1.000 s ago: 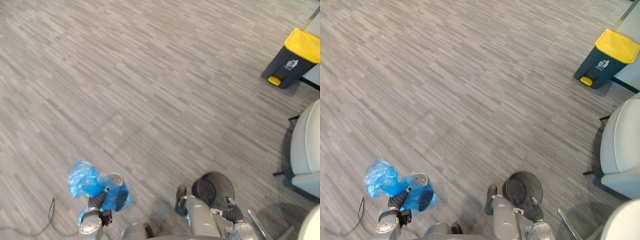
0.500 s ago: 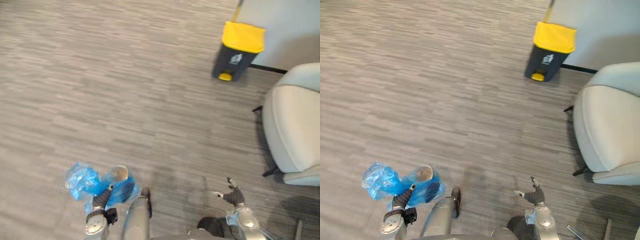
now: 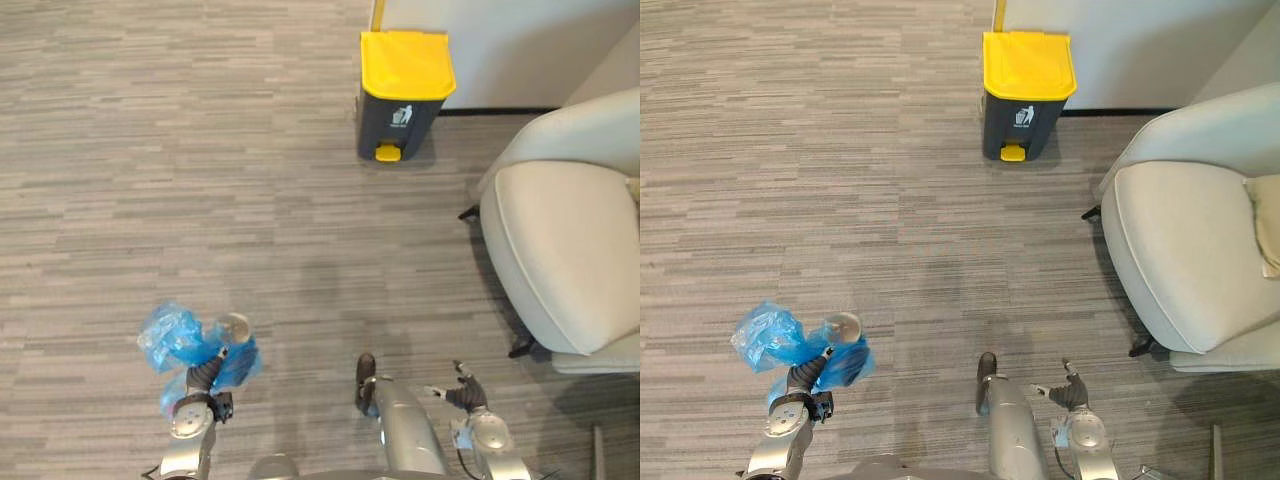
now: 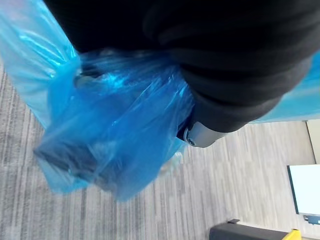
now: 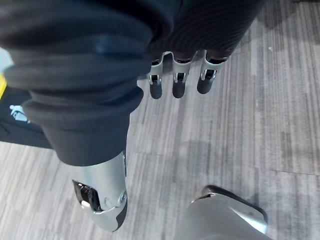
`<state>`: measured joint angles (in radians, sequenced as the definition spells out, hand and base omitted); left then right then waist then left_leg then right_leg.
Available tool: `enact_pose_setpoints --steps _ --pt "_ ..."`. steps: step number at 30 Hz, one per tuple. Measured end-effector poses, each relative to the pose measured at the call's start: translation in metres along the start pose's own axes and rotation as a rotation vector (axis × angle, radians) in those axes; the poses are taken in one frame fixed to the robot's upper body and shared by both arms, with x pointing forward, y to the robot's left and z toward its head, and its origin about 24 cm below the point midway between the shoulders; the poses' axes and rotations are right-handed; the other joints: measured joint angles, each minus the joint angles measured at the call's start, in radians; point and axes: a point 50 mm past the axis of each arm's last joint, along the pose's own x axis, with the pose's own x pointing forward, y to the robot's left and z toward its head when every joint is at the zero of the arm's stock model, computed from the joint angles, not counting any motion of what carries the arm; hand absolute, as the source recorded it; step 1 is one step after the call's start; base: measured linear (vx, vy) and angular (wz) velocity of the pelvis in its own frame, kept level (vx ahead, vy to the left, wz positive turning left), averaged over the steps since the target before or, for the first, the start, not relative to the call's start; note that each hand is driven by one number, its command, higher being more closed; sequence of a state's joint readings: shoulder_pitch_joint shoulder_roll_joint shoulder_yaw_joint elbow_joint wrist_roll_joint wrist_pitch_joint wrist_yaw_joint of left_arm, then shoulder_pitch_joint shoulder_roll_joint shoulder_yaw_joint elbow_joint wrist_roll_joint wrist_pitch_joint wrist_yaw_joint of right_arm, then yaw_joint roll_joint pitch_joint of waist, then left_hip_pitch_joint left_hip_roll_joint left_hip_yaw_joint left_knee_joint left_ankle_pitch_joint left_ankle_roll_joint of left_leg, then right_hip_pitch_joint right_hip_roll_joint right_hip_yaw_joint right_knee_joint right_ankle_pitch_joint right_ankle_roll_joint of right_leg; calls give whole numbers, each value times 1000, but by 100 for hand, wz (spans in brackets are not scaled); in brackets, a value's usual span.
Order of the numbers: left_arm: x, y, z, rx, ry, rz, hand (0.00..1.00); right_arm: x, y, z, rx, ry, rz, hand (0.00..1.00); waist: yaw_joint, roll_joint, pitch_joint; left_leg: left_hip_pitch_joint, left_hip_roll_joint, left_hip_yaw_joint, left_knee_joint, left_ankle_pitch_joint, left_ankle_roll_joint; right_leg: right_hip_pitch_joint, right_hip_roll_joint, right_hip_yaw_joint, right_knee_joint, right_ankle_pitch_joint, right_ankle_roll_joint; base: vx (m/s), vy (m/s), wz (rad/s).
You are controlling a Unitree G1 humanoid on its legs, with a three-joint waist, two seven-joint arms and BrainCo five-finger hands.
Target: Gather rubbish on tea table into small bin, then transfer packed bag to large trash can.
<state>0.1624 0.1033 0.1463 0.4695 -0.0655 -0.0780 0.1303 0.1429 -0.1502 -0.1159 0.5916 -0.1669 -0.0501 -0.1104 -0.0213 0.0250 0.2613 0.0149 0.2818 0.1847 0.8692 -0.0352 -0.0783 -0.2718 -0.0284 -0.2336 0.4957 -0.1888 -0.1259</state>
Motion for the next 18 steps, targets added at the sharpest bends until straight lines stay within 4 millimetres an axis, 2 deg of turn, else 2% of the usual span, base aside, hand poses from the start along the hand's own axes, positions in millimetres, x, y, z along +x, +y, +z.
enact_pose_setpoints --steps 1,2,4,5,7,8,9,10,11,12,13,14,15,16,17,18 --pt "-1 -2 0 -7 -1 -3 100 3 2 13 17 -45 -4 0 18 13 0 -108 26 -5 178 -86 21 59 39 33 -42 -15 -12 649 -131 -96" --pt "-1 -4 0 -12 0 -7 100 4 4 21 32 -77 -3 0 33 6 3 -188 22 -8 236 -134 26 97 54 58 -76 -23 -11 520 -78 -94" --pt "-2 -8 -2 -17 6 -22 100 4 7 28 54 -106 0 0 64 -17 14 -333 -17 6 167 -202 56 183 63 123 -150 -37 -4 543 8 -79" --pt "-3 -9 -3 -15 11 -28 100 4 7 29 59 -107 -1 0 69 -20 15 -365 -30 10 120 -209 66 207 63 140 -170 -43 4 491 68 -80" --pt "-6 -10 -8 -11 24 -44 100 4 4 29 56 -107 -23 0 93 -21 17 -432 -85 7 -129 -201 54 283 56 206 -219 -72 33 483 171 -85" --pt "-8 -9 -10 -10 32 -41 100 4 2 27 51 -100 -27 0 100 -23 17 -440 -123 -14 -317 -164 8 321 42 238 -233 -101 59 684 313 -84" --pt "-10 -8 -13 -9 41 -36 100 5 0 24 48 -87 -33 0 106 -14 9 -431 -142 -41 -463 -82 -5 345 40 265 -242 -125 74 589 312 -78" --pt "-11 -5 -17 -6 53 -29 100 6 1 20 48 -67 -31 0 119 -22 5 -414 -151 -40 -466 -12 26 358 33 283 -239 -144 89 617 298 -55" --pt "-10 -2 -14 -7 45 -17 100 4 9 10 47 -19 -7 0 117 -76 -26 -416 -197 -10 -445 -71 70 359 -16 308 -238 -157 97 657 275 -30" --pt "-8 -2 -10 -12 30 -13 100 4 7 9 47 -13 -14 0 114 -82 -33 -422 -211 -8 -402 -114 94 356 -31 319 -205 -157 123 663 249 -12" --pt "-8 -4 -10 -21 29 -16 100 4 6 7 46 -8 -19 0 117 -89 -38 -405 -223 14 -350 -174 118 334 -54 326 -81 -166 185 787 309 -6" --pt "-9 -7 -11 -17 35 -25 100 3 7 6 40 -5 -16 0 112 -88 -37 -359 -233 28 -325 -228 133 269 -70 325 137 -134 306 625 242 -13" --pt "-9 -7 -11 -8 35 -32 100 3 8 6 40 -4 -11 0 108 -88 -36 -326 -238 31 -325 -247 142 227 -78 327 264 -102 401 736 239 -5" --pt "-8 -7 -11 10 33 -42 100 2 12 5 35 -3 0 0 98 -84 -34 -257 -245 30 -332 -275 153 155 -82 320 481 -87 402 468 105 3" --pt "-8 -6 -10 15 32 -41 100 2 14 6 35 -5 7 0 91 -81 -32 -222 -247 31 -340 -281 161 123 -82 310 560 -83 396 550 85 3" --pt "-8 -6 -10 21 29 -32 100 2 18 8 37 -11 16 0 87 -74 -27 -145 -246 32 -374 -283 165 59 -84 273 652 -80 355 513 39 -8"
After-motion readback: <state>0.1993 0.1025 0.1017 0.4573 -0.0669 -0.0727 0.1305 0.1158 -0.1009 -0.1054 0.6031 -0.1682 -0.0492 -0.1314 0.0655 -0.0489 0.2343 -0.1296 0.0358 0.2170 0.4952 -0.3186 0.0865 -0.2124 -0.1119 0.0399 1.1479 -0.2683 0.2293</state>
